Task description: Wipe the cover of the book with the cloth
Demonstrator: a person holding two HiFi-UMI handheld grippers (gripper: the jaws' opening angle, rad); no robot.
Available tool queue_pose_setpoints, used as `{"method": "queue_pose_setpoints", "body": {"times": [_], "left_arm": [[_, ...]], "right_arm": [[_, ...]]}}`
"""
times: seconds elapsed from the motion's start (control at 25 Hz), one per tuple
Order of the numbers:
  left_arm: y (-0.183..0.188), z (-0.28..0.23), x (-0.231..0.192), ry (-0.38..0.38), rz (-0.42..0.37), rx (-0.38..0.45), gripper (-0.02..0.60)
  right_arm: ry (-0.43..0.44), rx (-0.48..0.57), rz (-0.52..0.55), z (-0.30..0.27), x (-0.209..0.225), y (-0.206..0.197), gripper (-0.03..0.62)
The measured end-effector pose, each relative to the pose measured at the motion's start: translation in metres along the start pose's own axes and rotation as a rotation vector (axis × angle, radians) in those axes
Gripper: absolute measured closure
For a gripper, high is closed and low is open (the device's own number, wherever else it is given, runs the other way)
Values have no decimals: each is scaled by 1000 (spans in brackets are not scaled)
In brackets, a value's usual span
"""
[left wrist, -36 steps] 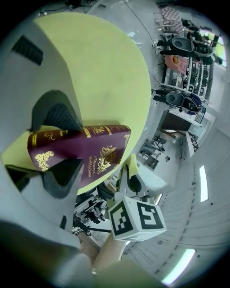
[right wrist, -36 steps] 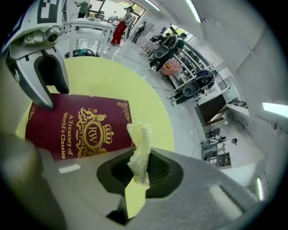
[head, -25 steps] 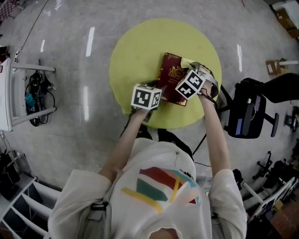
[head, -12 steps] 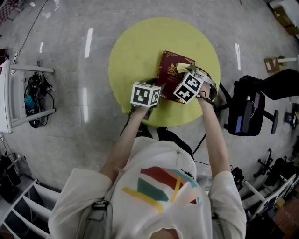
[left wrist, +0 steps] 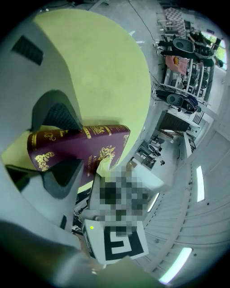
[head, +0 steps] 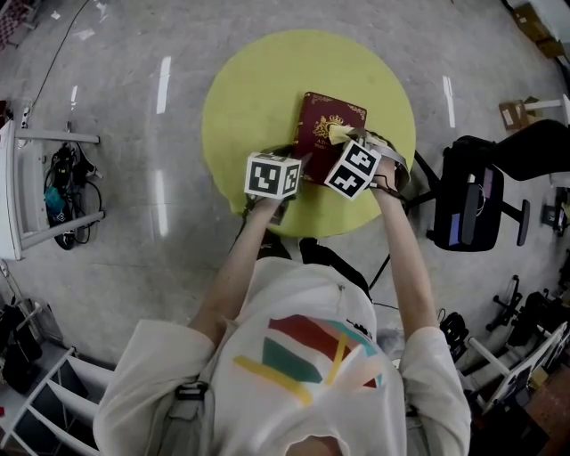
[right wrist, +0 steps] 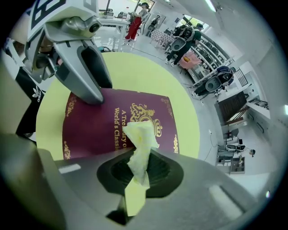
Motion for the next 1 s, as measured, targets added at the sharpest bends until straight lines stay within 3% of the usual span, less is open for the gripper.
{"method": "queue_pose_setpoints", "body": {"times": [0.68,1.0], "left_arm": [[1,0,-1,-12,9,0,374],[1,0,-1,-17,13,-1,373]], "right_arm": [[86,30,-28,21,-43,-6,565],[168,38,-52,30,-57,-10,565]]}}
Point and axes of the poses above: the fingertips, and each gripper's own axes: z backward along the fingers, x to its right, y out of its top, the point moved 8 cm from there along z, backward along the fingers, and after that the axes turned 8 degrees about -x, right-handed, at the moved point
